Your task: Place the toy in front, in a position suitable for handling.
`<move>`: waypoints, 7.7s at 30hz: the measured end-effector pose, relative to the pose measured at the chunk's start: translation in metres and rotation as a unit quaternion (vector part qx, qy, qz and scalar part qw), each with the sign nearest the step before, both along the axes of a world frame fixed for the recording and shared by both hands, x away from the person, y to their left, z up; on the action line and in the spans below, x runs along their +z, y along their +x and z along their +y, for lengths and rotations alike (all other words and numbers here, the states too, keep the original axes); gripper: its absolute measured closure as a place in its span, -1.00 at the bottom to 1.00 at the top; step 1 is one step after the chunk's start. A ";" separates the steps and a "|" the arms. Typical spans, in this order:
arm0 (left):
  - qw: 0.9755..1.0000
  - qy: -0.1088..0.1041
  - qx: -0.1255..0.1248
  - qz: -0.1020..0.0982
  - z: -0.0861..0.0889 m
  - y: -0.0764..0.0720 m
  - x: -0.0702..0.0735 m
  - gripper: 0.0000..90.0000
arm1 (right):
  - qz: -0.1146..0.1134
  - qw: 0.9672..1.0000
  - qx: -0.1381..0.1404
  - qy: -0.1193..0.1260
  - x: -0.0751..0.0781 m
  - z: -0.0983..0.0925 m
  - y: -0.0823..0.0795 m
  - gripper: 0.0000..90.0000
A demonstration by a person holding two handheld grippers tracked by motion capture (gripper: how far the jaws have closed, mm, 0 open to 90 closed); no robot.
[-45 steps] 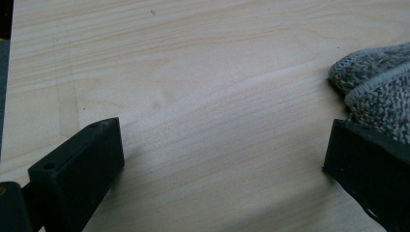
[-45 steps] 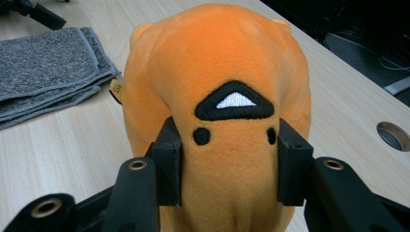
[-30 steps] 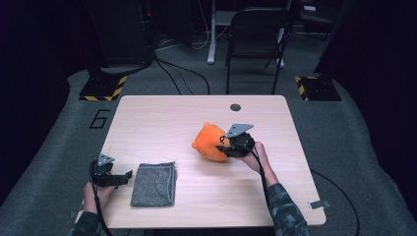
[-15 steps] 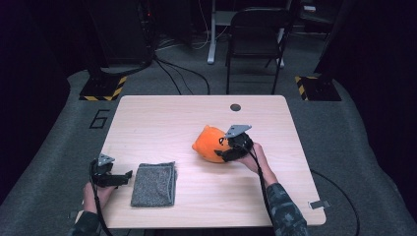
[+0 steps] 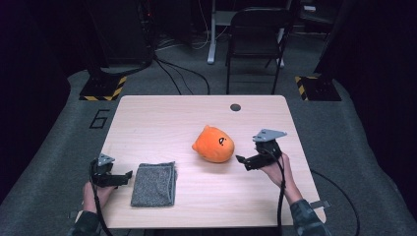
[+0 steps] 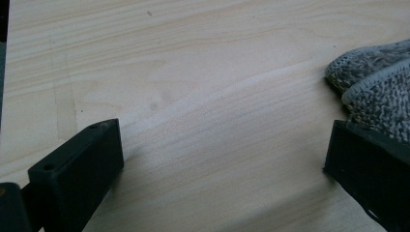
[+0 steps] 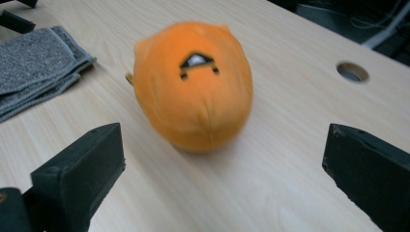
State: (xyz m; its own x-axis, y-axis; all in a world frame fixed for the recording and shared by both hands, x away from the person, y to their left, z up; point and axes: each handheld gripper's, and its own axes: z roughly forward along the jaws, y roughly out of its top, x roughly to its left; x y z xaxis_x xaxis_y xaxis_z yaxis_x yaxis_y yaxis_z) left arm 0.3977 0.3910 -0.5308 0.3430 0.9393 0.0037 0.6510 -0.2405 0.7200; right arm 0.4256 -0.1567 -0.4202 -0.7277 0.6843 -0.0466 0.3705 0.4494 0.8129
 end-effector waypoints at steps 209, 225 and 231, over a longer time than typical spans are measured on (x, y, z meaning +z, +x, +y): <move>0.979 0.004 -0.205 0.004 -0.151 0.010 0.001 -1.00 | 0.095 0.989 -0.108 -0.039 -0.050 -0.038 -0.055 0.67; 0.978 0.003 -0.207 0.003 -0.151 0.011 0.001 -1.00 | 0.086 0.979 -0.183 -0.030 -0.048 -0.066 -0.015 0.62; 0.978 0.004 -0.207 0.001 -0.151 0.012 0.000 -1.00 | 0.099 0.974 -0.203 -0.034 -0.057 -0.071 -0.005 0.55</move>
State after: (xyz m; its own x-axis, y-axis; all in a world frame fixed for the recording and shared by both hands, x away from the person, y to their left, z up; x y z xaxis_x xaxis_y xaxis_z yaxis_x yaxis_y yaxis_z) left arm 0.4100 0.2399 -0.5303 0.6944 0.7196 0.0089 0.4983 -0.4897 0.7155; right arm 0.4204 -0.2273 -0.4771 -0.3978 0.9174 0.0126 0.6756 0.2836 0.6805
